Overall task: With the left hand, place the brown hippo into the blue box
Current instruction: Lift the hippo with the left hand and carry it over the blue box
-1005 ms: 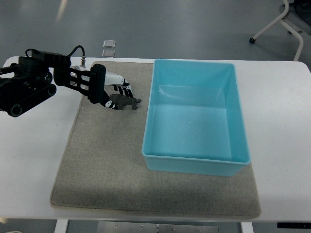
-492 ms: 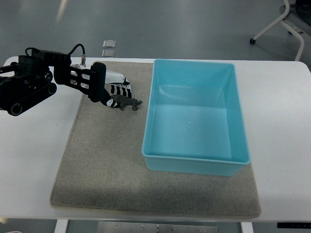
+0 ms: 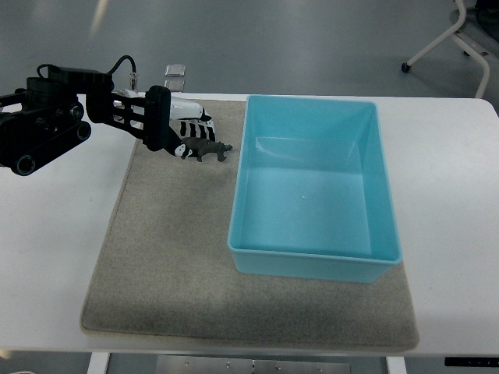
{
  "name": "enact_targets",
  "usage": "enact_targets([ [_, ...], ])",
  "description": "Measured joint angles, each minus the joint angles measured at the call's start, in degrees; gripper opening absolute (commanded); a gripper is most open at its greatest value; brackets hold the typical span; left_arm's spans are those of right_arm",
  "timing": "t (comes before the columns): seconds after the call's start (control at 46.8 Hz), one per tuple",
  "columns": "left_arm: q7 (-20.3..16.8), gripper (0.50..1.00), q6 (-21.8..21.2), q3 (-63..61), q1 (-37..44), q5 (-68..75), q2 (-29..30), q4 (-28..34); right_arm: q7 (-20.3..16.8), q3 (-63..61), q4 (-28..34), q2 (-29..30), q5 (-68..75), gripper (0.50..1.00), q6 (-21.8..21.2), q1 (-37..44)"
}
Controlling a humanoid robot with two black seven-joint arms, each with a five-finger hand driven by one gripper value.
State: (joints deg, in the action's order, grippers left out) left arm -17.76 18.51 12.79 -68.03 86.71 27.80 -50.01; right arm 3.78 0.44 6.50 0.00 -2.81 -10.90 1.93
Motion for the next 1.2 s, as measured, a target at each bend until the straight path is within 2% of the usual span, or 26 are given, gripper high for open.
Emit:
enact_targets([
  [0.299,-0.08,0.525,-0.16,3.63,-2.81,-0.21,-0.16,-1.52,0.0,0.0,0.0,0.0,0.0,0.936,0.0,0.0],
  [0.641,0.0,0.529,-3.39,6.11,-3.0,-0.22,-0.39,-8.82,0.0,0.0,0.0,0.0,0.0,0.936,0.0,0.0],
  [1.048,0.0,0.529,-4.44,6.73,-2.8,-0.23,-0.44,-14.1,0.0,0.0,0.0,0.0,0.0,0.936,0.0,0.0],
  [1.197,0.0,0.529,-4.51,6.75,-1.97,-0.3,-3.01,-15.05,0.0,0.0,0.0,0.0,0.0,0.936,0.0,-0.01],
])
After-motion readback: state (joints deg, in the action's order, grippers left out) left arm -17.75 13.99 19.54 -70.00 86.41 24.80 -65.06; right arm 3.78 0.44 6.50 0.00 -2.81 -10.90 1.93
